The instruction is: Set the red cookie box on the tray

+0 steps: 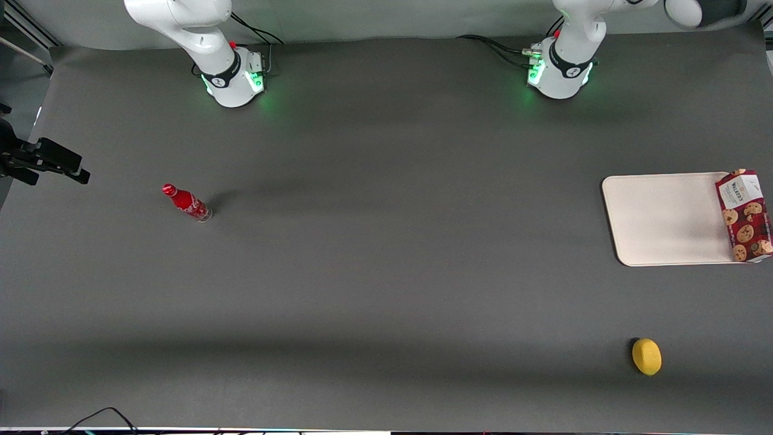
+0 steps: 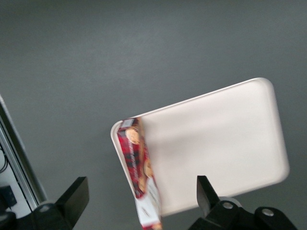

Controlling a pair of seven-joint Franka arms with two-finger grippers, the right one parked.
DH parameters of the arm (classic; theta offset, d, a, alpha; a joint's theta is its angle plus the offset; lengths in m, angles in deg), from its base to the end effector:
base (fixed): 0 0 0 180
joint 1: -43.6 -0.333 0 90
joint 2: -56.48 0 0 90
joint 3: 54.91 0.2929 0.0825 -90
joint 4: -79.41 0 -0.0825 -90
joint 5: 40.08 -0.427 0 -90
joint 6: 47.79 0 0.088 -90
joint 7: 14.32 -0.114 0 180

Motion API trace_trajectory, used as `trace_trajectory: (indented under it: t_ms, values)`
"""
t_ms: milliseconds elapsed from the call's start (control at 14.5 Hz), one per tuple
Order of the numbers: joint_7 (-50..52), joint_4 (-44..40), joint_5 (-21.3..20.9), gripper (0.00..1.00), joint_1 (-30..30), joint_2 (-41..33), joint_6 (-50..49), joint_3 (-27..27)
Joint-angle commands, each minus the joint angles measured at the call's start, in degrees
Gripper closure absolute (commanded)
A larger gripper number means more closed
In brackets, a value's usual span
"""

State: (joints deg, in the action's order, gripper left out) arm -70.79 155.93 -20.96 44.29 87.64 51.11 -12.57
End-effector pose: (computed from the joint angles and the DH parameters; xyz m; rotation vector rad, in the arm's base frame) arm 0.6141 0.3741 0.4389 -3.1070 0.4296 0.0511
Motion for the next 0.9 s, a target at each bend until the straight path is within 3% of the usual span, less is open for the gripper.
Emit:
trace_trajectory:
  t_ms: [0,138,414,552,828]
  values:
    - [20.55,-5.75,-7.67,0.0,3.0,-10.22,-17.54,-6.18]
    - [31.89,-6.57,-13.47,0.0,3.0,-16.11,-25.39,-16.44]
    - [47.39,3.24,-16.66,0.0,3.61,-27.89,-29.64,-31.42]
    - [49.87,7.75,-16.83,0.0,3.97,-30.99,-28.58,-33.89]
    - [49.09,4.51,-19.47,0.0,4.06,-29.5,-28.58,-34.96]
